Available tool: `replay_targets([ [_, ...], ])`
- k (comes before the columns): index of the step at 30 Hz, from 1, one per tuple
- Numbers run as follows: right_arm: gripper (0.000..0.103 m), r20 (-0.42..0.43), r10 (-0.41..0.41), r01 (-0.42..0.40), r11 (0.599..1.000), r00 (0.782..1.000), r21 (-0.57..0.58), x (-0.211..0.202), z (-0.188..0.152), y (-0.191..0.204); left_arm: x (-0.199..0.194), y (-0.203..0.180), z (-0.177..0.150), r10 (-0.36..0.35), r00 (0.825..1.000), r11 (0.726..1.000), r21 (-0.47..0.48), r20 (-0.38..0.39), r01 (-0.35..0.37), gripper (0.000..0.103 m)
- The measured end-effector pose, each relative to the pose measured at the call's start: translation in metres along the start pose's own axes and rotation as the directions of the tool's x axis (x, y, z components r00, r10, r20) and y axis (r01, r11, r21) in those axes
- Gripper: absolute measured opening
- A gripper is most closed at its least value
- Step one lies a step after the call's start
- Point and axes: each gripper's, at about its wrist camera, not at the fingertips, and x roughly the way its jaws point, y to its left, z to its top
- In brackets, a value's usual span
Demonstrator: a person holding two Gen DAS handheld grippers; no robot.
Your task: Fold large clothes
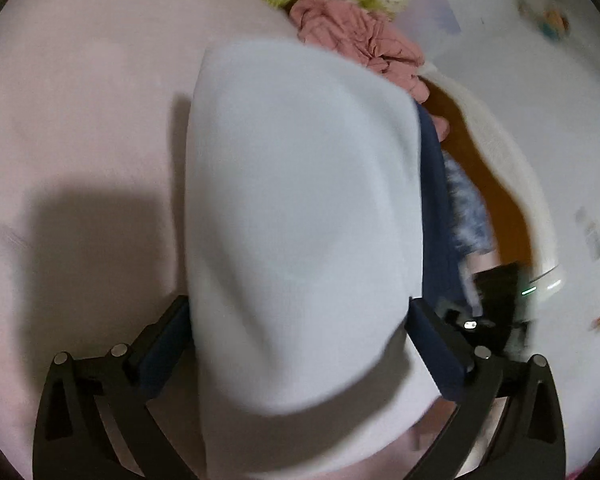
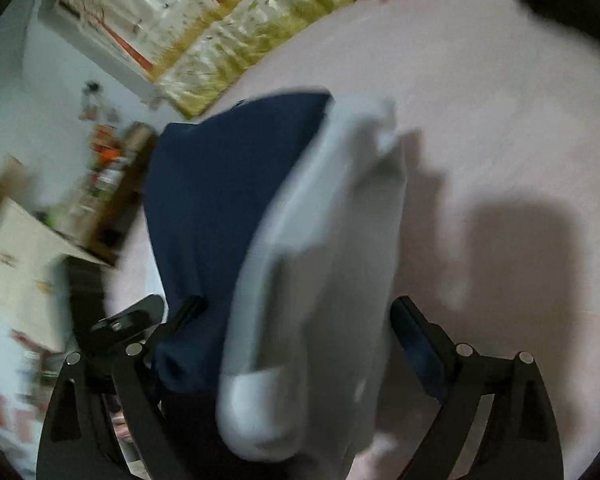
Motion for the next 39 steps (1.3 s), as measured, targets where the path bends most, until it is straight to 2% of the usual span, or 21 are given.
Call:
replay_targets([
  [1, 0.086, 0.018, 0.035, -0.036, 0.999, 0.999, 0.022, 0.000, 0.000, -0.008, 0.001, -0.001, 0.001, -0.016, 1.000, 1.000, 0.015, 0.001, 0.016, 0.095],
  [2, 0.081, 0.031, 0.054, -0.055, 0.998, 0.998, 0.015, -0.001, -0.001, -0.010, 0.000, -0.005, 0.000, -0.024, 1.000, 0.999, 0.048, 0.007, 0.024, 0.082],
  [3, 0.073, 0.052, 0.073, -0.073, 0.997, 0.996, -0.006, -0.002, -0.003, -0.009, -0.003, -0.009, -0.001, -0.015, 1.000, 0.997, 0.072, 0.022, 0.014, 0.075],
  [5, 0.064, 0.095, 0.069, -0.067, 0.997, 0.993, -0.023, -0.006, -0.009, -0.007, -0.009, -0.020, -0.007, 0.003, 0.999, 0.990, 0.138, 0.054, -0.010, 0.063],
  [7, 0.058, 0.144, 0.046, -0.038, 0.998, 0.989, -0.057, -0.012, -0.016, 0.004, -0.017, -0.035, -0.013, 0.020, 0.995, 0.979, 0.200, 0.093, -0.038, 0.057],
  [9, 0.056, 0.182, 0.031, -0.013, 0.995, 0.983, -0.103, -0.020, -0.021, 0.016, -0.026, -0.045, -0.018, -0.004, 0.992, 0.975, 0.222, 0.124, -0.024, 0.054],
  [11, 0.056, 0.205, 0.045, -0.019, 0.992, 0.978, -0.125, -0.033, -0.024, 0.025, -0.032, -0.058, -0.022, -0.027, 0.990, 0.971, 0.240, 0.136, -0.007, 0.053],
  [14, 0.055, 0.233, 0.016, 0.024, 0.986, 0.972, -0.167, -0.056, -0.023, 0.043, -0.040, -0.083, -0.027, -0.036, 0.986, 0.960, 0.279, 0.162, -0.011, 0.053],
  [17, 0.055, 0.286, -0.011, 0.074, 0.975, 0.958, -0.210, -0.086, -0.025, 0.063, -0.051, -0.110, -0.028, -0.073, 0.981, 0.948, 0.318, 0.182, 0.011, 0.053],
  [23, 0.055, 0.414, -0.029, 0.152, 0.951, 0.910, -0.268, -0.160, -0.032, 0.103, -0.072, -0.168, -0.031, -0.136, 0.968, 0.915, 0.400, 0.212, 0.041, 0.053],
  [28, 0.056, 0.478, -0.017, 0.167, 0.947, 0.878, -0.273, -0.207, -0.029, 0.124, -0.078, -0.218, -0.030, -0.172, 0.959, 0.884, 0.465, 0.227, 0.048, 0.053],
  [31, 0.056, 0.523, -0.009, 0.173, 0.949, 0.852, -0.265, -0.239, -0.028, 0.125, -0.070, -0.252, -0.022, -0.195, 0.955, 0.861, 0.506, 0.224, 0.057, 0.053],
  [34, 0.056, 0.574, -0.008, 0.185, 0.950, 0.819, -0.250, -0.274, -0.011, 0.119, -0.052, -0.293, -0.008, -0.228, 0.949, 0.831, 0.552, 0.217, 0.073, 0.053],
  [35, 0.056, 0.588, -0.009, 0.189, 0.951, 0.809, -0.245, -0.286, -0.005, 0.116, -0.043, -0.307, -0.001, -0.245, 0.947, 0.822, 0.562, 0.208, 0.089, 0.053],
  [38, 0.056, 0.649, -0.030, 0.226, 0.949, 0.760, -0.221, -0.331, 0.023, 0.100, -0.013, -0.348, 0.025, -0.311, 0.938, 0.816, 0.550, 0.156, 0.179, 0.053],
  [39, 0.056, 0.659, -0.035, 0.232, 0.949, 0.752, -0.214, -0.343, 0.031, 0.095, -0.001, -0.364, 0.034, -0.327, 0.933, 0.805, 0.560, 0.149, 0.193, 0.053],
])
